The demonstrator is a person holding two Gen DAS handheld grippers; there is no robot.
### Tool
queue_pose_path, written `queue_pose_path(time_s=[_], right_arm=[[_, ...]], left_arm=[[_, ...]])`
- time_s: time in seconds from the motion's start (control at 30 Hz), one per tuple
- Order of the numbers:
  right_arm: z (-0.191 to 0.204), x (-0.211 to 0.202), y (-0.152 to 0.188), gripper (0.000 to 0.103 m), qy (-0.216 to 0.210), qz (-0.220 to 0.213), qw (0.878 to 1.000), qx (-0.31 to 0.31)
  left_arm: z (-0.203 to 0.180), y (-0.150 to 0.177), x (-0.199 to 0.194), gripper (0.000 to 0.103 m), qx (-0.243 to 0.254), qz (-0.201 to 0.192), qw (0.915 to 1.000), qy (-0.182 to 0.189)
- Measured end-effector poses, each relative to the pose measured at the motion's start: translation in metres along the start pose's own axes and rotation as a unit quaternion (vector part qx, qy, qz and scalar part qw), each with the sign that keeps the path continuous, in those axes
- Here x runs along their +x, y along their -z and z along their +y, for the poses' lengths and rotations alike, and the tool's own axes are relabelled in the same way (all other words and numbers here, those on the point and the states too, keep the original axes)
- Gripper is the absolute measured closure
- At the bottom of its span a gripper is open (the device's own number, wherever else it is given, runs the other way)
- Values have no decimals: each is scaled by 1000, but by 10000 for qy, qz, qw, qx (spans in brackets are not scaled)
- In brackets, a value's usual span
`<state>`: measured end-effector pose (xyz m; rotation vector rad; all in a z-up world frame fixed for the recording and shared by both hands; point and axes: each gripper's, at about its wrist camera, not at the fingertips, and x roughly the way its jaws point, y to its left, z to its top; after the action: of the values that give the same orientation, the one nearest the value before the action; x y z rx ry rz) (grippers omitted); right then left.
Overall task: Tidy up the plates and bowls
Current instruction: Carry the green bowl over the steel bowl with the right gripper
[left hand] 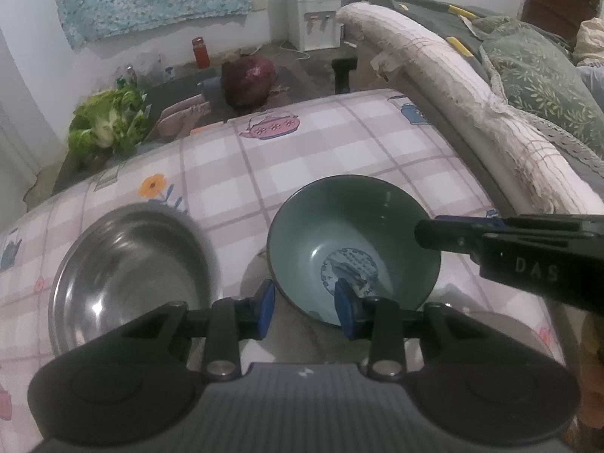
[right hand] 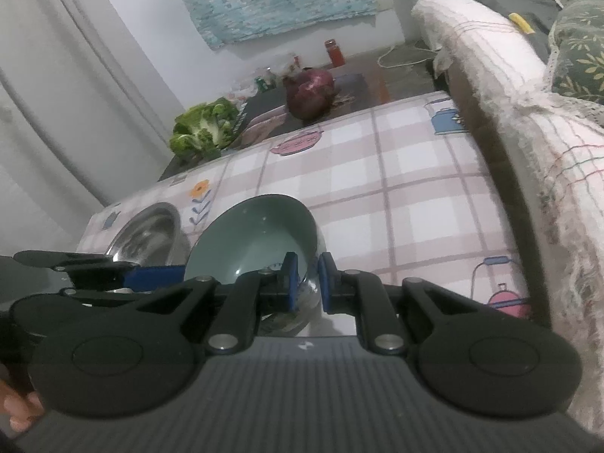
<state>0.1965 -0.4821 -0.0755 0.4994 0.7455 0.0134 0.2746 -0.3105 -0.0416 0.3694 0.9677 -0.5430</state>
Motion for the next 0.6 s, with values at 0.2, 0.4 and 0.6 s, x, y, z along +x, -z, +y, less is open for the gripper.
queue_pose_path(time_s=[0.2, 0.4, 0.6], right_arm=[[8, 0, 2, 90, -68, 18, 9999, -92], [5, 6, 2, 90, -87, 109, 9999, 87], [2, 15, 0, 88, -56, 170, 9998, 115]], left_arm=[[3, 4, -2, 67, -17, -32, 10000, 0], [1, 4, 8, 63, -25, 48, 10000, -45], [0, 5, 19, 63, -49, 130, 9999, -78]])
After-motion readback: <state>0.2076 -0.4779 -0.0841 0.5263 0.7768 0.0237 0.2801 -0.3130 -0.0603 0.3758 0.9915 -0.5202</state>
